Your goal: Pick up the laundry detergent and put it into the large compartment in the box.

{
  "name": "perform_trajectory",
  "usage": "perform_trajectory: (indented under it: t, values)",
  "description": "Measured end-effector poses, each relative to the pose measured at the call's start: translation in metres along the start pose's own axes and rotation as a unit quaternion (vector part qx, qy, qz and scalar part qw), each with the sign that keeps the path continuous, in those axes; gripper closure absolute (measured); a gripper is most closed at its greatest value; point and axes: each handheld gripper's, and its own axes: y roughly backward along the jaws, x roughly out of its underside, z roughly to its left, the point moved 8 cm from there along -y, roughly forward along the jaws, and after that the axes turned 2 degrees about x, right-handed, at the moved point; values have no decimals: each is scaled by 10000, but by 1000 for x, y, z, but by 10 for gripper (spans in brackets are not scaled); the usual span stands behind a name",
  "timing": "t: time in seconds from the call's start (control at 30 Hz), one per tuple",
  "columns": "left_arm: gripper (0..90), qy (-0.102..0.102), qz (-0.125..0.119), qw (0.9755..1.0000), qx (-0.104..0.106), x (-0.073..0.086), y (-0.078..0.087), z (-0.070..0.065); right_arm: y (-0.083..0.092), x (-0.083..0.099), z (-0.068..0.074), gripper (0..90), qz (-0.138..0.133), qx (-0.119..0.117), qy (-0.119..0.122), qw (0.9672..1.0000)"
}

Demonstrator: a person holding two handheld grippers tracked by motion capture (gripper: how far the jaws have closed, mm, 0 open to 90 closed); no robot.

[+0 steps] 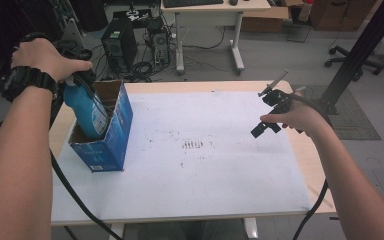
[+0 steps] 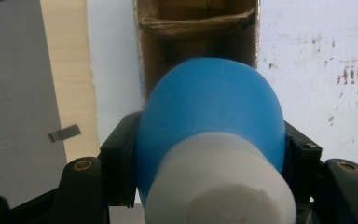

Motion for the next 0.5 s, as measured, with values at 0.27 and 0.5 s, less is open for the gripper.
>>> perform_trajectory:
  t: [0.27, 0.5]
  values:
    - [369, 12, 79, 10000, 56, 1, -14, 0, -1, -1, 0, 161, 2, 9, 11, 10000]
    - [370, 3, 137, 9999, 75, 1, -27, -2, -2, -1, 0, 161, 25, -5, 2, 10000]
